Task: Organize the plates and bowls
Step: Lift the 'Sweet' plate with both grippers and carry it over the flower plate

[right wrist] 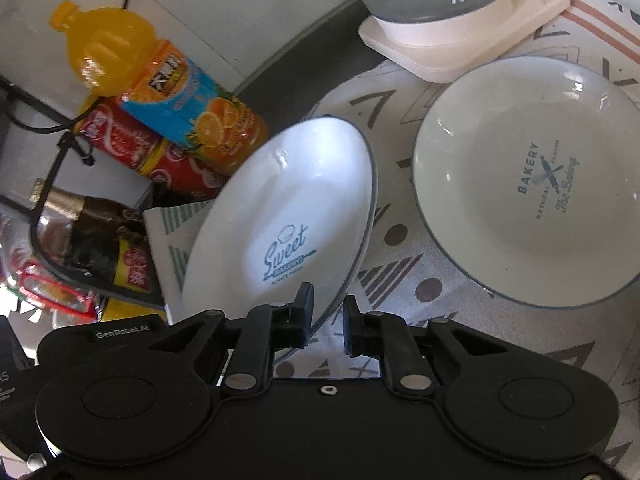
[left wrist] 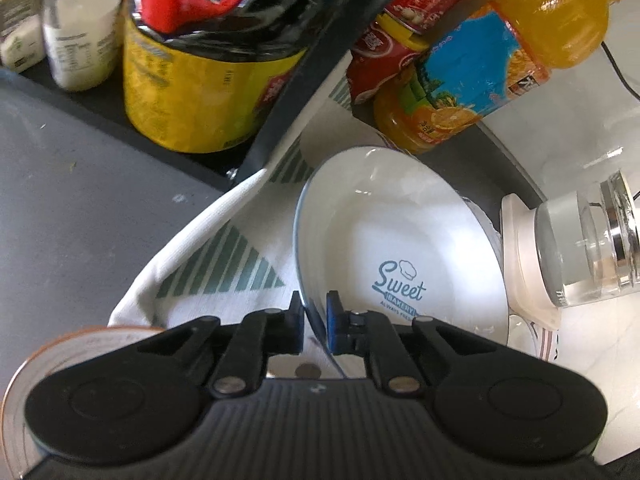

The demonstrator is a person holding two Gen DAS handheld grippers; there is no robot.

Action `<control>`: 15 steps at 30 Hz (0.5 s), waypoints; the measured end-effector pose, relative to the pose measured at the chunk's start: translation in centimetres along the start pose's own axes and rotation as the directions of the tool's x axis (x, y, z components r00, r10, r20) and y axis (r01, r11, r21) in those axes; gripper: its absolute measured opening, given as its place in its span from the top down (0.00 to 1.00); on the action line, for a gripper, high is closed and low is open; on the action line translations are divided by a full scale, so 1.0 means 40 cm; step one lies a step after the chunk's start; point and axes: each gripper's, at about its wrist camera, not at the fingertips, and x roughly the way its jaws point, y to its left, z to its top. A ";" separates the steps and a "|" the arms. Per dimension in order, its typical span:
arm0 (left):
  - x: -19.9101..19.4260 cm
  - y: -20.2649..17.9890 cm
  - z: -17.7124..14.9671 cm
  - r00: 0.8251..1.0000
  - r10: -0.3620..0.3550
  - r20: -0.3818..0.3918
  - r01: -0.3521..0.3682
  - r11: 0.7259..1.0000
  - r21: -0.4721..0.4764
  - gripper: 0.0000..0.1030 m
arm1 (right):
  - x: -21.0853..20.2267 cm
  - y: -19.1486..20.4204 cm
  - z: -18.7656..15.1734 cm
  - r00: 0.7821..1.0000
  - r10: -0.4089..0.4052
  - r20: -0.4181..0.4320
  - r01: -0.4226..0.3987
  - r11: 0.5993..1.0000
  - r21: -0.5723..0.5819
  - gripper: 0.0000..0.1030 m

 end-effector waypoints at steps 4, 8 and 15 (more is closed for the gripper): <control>-0.031 0.004 -0.023 1.000 -0.001 0.016 0.001 1.000 -0.009 0.91 | -0.023 0.003 -0.011 1.000 0.011 0.006 -0.010 1.000 -0.020 0.86; -0.065 0.011 -0.040 0.999 -0.001 0.038 0.002 1.000 -0.018 0.91 | -0.038 0.007 -0.022 1.000 0.025 0.007 -0.025 0.999 -0.038 0.86; -0.125 0.037 -0.062 0.997 -0.014 0.070 0.017 0.999 -0.048 0.92 | -0.064 0.022 -0.041 0.999 0.040 0.003 -0.040 0.996 -0.082 0.86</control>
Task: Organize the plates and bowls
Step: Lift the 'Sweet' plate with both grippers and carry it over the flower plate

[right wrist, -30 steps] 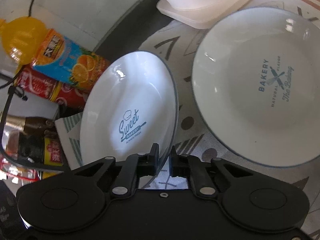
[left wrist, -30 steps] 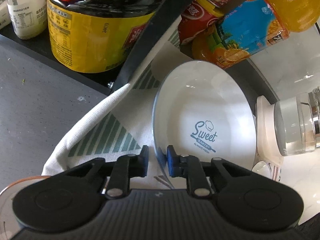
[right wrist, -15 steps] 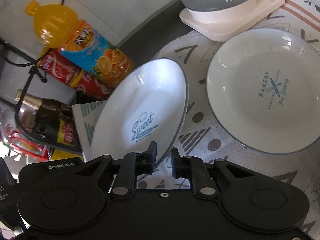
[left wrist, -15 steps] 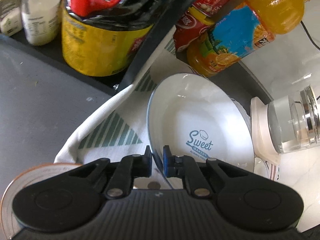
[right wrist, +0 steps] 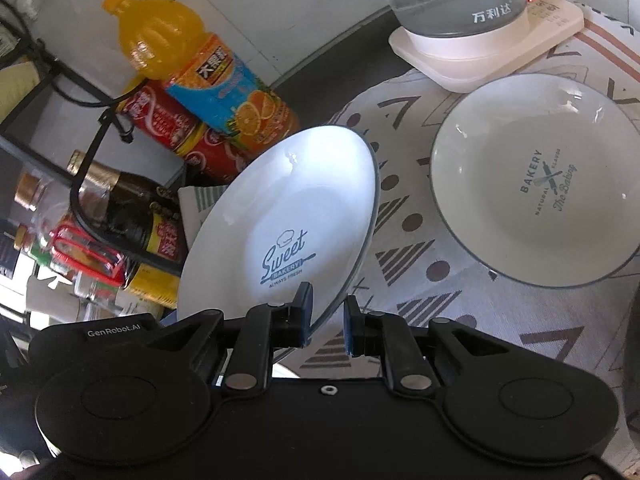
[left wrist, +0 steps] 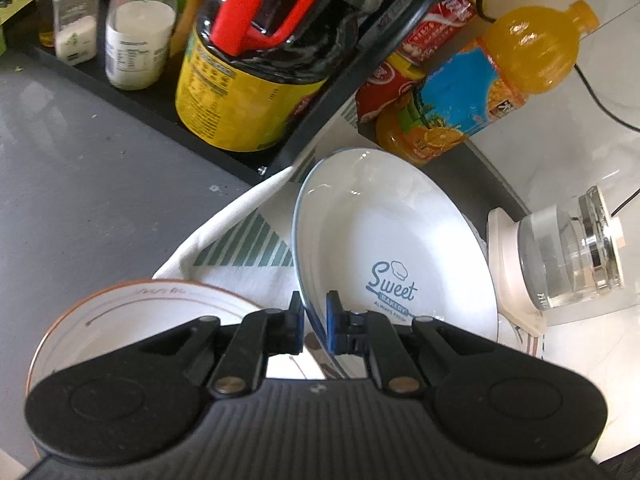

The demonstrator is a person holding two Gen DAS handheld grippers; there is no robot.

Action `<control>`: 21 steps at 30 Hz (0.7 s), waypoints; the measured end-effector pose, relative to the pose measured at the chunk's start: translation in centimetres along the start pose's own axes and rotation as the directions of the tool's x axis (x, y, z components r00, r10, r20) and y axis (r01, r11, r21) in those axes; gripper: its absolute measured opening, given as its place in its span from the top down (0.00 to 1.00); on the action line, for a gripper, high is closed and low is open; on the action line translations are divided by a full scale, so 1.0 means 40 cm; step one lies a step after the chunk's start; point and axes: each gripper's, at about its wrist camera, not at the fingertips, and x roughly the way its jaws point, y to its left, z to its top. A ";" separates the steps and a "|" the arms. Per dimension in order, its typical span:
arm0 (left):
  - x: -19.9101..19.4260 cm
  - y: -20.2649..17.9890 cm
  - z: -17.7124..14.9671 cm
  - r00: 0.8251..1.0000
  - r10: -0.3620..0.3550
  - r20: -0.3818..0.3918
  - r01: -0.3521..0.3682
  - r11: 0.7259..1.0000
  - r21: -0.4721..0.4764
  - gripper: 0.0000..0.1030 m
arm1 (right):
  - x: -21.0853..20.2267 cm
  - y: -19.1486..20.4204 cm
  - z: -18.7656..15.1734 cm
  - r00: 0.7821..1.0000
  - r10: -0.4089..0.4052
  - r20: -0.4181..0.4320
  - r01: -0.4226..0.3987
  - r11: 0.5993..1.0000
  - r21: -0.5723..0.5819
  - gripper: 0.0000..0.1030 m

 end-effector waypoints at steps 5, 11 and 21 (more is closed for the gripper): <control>-0.039 0.024 -0.026 1.000 -0.010 0.017 0.010 1.000 -0.025 0.92 | -0.029 0.007 -0.008 1.000 0.012 0.001 -0.011 0.999 -0.035 0.86; -0.087 0.046 -0.070 0.999 -0.008 0.047 0.010 0.999 -0.044 0.92 | -0.062 0.007 -0.029 0.999 0.032 -0.008 -0.033 0.997 -0.066 0.86; -0.146 0.102 -0.161 0.997 0.028 0.077 -0.022 0.997 -0.079 0.92 | -0.105 0.001 -0.088 0.997 0.060 -0.042 -0.064 0.992 -0.112 0.86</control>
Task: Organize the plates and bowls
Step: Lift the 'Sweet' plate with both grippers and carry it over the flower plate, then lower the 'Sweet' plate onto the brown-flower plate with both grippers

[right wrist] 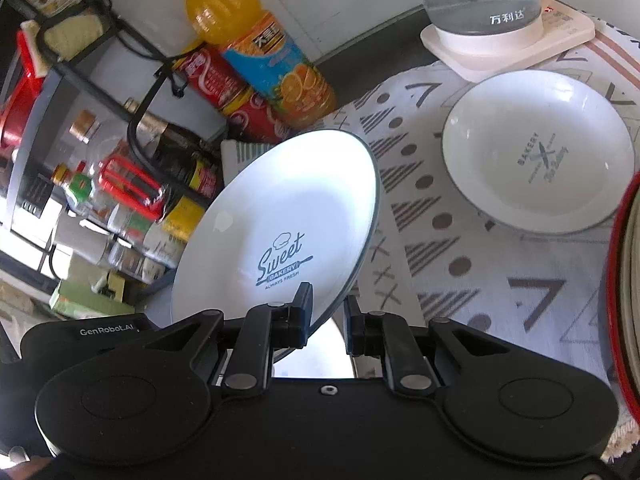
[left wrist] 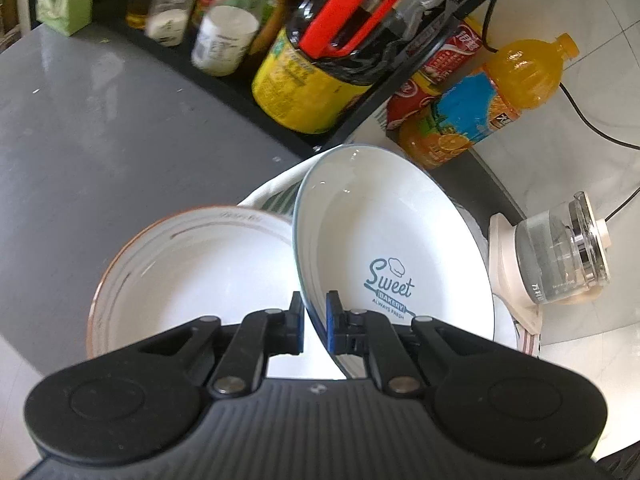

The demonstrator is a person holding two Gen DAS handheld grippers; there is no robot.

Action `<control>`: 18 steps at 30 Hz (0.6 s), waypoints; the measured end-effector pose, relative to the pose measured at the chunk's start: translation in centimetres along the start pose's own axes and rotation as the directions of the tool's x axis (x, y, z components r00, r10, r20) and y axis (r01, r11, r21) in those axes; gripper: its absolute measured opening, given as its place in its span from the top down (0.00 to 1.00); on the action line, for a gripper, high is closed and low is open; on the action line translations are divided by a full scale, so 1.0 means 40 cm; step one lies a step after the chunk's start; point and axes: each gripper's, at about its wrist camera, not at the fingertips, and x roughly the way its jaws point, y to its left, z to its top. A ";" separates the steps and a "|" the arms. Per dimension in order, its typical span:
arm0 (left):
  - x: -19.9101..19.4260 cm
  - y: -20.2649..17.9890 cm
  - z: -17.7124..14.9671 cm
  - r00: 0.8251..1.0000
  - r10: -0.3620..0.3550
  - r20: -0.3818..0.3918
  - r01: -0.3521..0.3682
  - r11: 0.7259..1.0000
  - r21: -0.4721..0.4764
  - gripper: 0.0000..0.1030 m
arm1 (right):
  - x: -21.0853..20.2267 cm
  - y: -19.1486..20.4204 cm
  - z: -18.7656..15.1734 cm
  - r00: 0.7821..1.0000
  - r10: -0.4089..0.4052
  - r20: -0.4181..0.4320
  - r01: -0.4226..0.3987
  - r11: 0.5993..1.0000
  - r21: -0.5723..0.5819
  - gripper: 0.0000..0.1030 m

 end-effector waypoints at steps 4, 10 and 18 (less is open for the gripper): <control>-0.026 0.021 -0.034 1.000 0.015 0.012 -0.015 1.000 -0.017 0.92 | -0.014 -0.002 -0.028 1.000 0.010 -0.010 -0.010 1.000 -0.022 0.86; -0.061 0.060 -0.087 0.999 0.036 0.026 -0.035 0.998 -0.053 0.92 | -0.029 -0.007 -0.072 0.999 0.027 -0.034 -0.029 0.998 -0.052 0.86; -0.095 0.115 -0.145 0.997 0.063 0.037 -0.059 0.993 -0.103 0.91 | -0.040 0.004 -0.123 0.997 0.041 -0.064 -0.047 0.994 -0.098 0.85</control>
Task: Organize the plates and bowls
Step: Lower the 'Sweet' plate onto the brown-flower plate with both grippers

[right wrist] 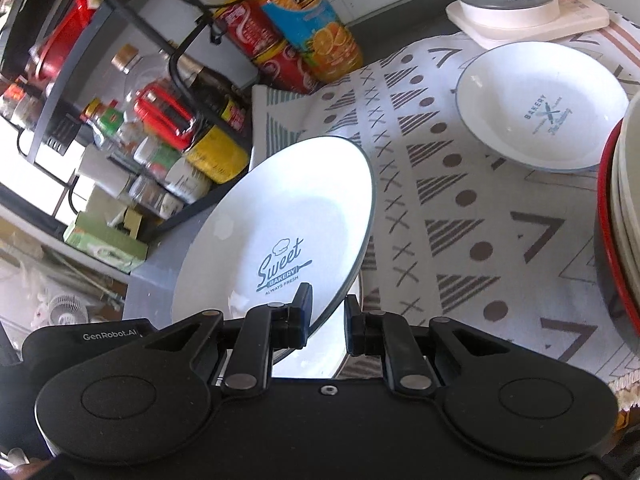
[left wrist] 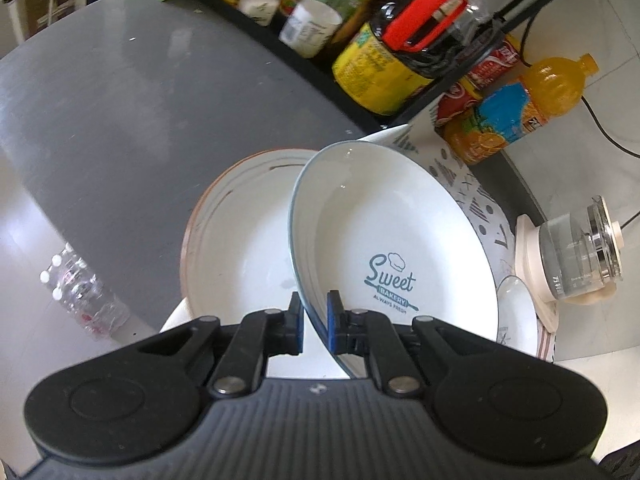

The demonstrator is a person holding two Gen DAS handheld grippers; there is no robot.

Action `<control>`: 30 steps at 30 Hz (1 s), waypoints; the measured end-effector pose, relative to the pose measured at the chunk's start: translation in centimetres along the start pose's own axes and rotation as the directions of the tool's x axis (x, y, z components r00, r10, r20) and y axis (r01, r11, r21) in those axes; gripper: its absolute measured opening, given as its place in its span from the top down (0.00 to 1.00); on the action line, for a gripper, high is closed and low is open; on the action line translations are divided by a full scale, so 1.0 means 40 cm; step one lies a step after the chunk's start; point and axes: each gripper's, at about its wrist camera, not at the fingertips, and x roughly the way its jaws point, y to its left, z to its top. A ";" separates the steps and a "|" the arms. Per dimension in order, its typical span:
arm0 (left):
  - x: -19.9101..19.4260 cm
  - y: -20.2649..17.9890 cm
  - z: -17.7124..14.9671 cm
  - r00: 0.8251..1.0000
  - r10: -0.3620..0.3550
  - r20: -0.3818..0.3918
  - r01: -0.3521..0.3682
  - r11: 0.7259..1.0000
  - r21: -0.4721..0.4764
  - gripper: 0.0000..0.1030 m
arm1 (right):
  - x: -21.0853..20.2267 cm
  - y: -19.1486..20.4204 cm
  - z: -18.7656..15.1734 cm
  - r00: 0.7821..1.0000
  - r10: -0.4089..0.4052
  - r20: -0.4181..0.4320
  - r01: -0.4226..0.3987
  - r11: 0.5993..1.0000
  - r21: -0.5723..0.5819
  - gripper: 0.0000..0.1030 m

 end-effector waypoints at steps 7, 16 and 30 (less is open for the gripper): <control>-0.014 0.043 -0.017 1.000 0.023 -0.002 -0.023 0.999 -0.042 0.90 | 0.005 0.018 -0.024 1.000 0.009 -0.022 -0.010 0.999 -0.034 0.85; -0.005 0.062 -0.025 0.999 0.050 -0.021 -0.052 0.997 -0.059 0.90 | 0.017 0.021 -0.036 0.999 0.009 -0.047 -0.011 0.999 -0.042 0.85; 0.031 0.062 -0.012 0.991 0.115 -0.069 -0.119 0.991 -0.056 0.89 | 0.056 0.027 -0.036 0.991 -0.053 -0.122 0.047 0.998 -0.050 0.87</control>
